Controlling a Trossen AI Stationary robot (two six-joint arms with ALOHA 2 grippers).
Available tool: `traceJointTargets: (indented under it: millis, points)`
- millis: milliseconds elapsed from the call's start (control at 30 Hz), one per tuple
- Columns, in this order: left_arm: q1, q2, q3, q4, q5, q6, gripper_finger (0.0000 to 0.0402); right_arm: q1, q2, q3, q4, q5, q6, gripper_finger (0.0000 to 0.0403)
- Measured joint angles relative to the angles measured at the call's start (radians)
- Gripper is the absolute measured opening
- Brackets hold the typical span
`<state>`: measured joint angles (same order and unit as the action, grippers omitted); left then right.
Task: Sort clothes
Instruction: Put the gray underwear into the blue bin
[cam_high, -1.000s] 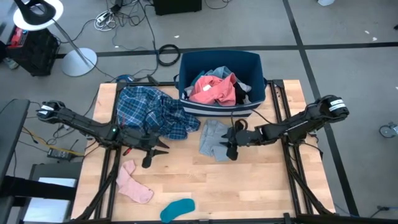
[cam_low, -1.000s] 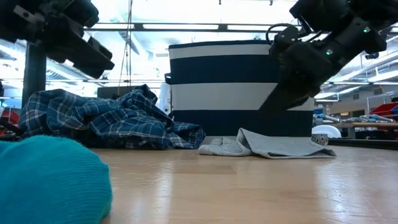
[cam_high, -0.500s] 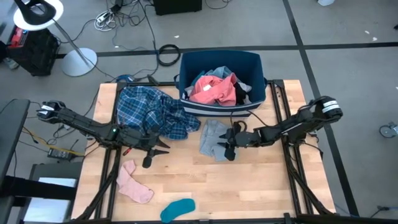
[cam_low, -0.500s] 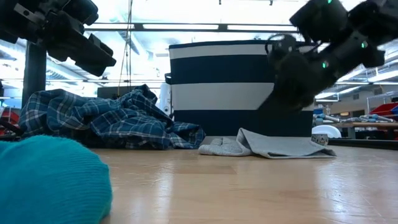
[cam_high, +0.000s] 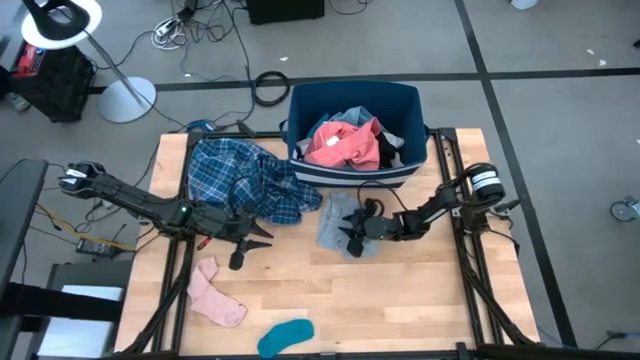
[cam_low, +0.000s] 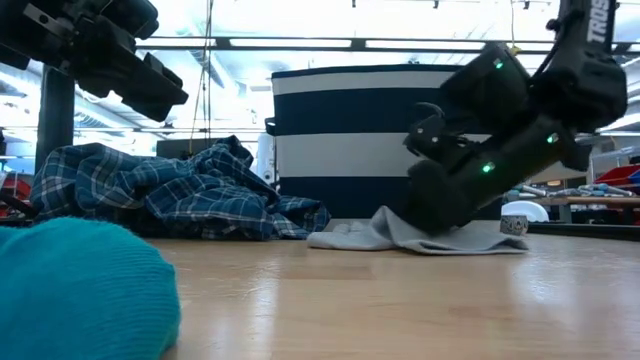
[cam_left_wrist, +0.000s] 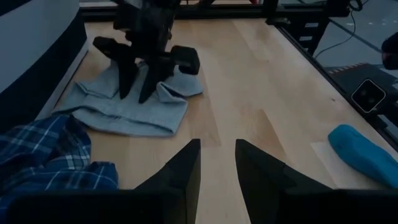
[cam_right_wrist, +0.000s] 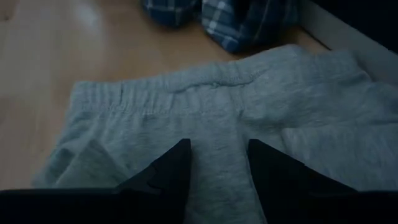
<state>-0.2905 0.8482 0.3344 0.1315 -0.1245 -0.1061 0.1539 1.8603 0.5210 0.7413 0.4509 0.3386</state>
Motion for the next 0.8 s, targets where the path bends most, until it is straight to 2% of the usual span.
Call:
traceJointTargets:
  millis: [100, 167, 367, 567, 667, 800]
  points:
    - [0.0, 0.0, 0.0, 0.001, 0.002, 0.001, 0.0106, -0.001, 0.06, 0.023, 0.082, -0.015, -0.044, 0.0158]
    - [0.0, 0.0, 0.0, 0.002, 0.002, 0.007, 0.0106, -0.001, 0.093, 0.048, 0.117, -0.049, -0.104, 0.0139]
    - [0.0, 0.0, 0.0, 0.008, 0.001, 0.017, 0.0106, 0.0, 0.163, 0.153, 0.117, -0.146, -0.187, 0.0017]
    - [0.0, 0.0, 0.0, 0.006, 0.001, 0.022, 0.0106, 0.004, 0.129, 0.208, 0.076, -0.2, -0.224, 0.0006]
    - [0.0, 0.0, 0.0, 0.005, -0.013, 0.028, 0.0106, 0.01, 0.055, 0.227, 0.083, -0.203, -0.258, 0.0005]
    - [0.0, 0.0, 0.0, 0.004, -0.059, 0.071, 0.0106, 0.014, -0.076, 0.246, -0.048, -0.2, -0.265, 0.0003]
